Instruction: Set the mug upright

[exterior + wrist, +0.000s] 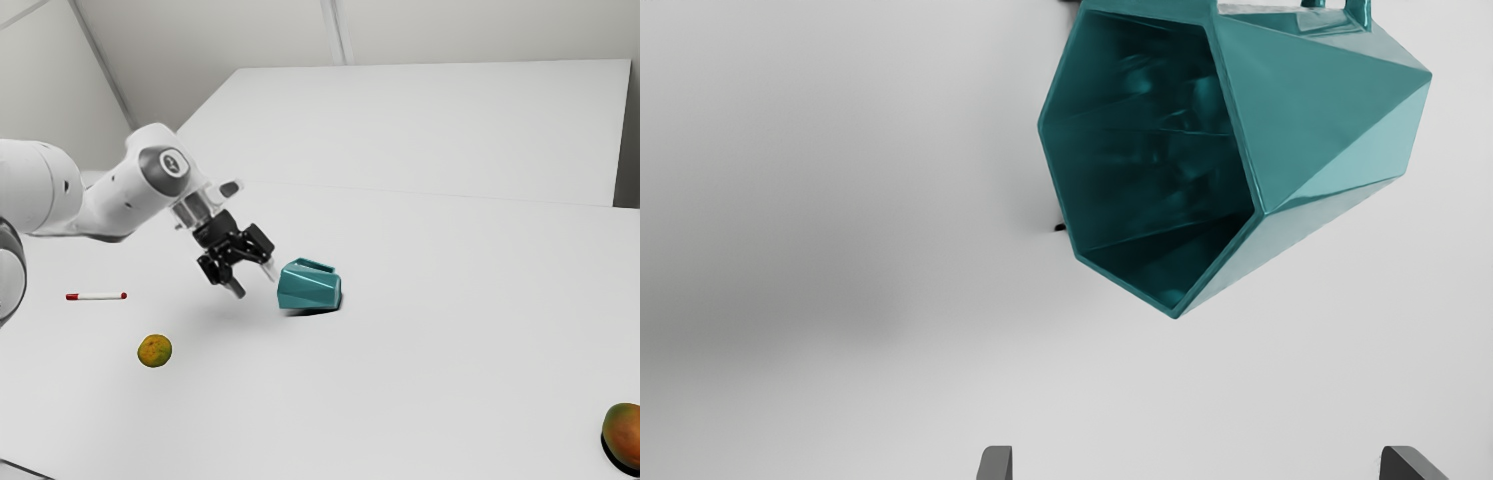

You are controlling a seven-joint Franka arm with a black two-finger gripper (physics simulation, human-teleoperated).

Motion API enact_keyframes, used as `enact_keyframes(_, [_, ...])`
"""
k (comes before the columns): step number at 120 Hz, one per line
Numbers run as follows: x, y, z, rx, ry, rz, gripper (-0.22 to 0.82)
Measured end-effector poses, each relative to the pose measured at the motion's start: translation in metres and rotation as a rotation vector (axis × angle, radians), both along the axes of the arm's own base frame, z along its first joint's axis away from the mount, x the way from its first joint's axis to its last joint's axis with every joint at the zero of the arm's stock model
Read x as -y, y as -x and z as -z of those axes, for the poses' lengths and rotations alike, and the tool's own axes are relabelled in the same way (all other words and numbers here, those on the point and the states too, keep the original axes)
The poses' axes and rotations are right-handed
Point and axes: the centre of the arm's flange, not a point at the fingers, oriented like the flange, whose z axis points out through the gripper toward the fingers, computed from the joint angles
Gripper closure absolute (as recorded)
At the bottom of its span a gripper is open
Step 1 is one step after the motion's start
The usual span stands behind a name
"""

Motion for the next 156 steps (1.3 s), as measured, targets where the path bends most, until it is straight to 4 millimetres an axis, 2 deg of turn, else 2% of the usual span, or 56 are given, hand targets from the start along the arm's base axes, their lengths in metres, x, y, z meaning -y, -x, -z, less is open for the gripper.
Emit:
enact_keyframes(6, [0.001, -0.002, 0.009, -0.004, 0.024, -0.009, 0.0])
enact_keyframes(25, [0.005, -0.02, 0.019, 0.022, 0.068, -0.017, 0.0])
enact_keyframes(40, [0.008, -0.026, 0.028, 0.033, 0.108, -0.029, 0.0])
enact_keyframes(96, [0.005, -0.034, 0.036, 0.105, 0.259, -0.098, 0.0])
enact_keyframes(106, [0.006, -0.033, 0.037, 0.112, 0.271, -0.1, 0.11])
enact_keyframes(122, [0.007, -0.033, 0.038, 0.118, 0.289, -0.107, 0.4])
enact_keyframes(133, [0.008, -0.032, 0.041, 0.12, 0.3, -0.112, 0.55])
enact_keyframes(143, [0.009, -0.032, 0.041, 0.122, 0.305, -0.111, 0.63])
enact_keyframes(156, [0.012, -0.032, 0.042, 0.124, 0.307, -0.108, 0.69])
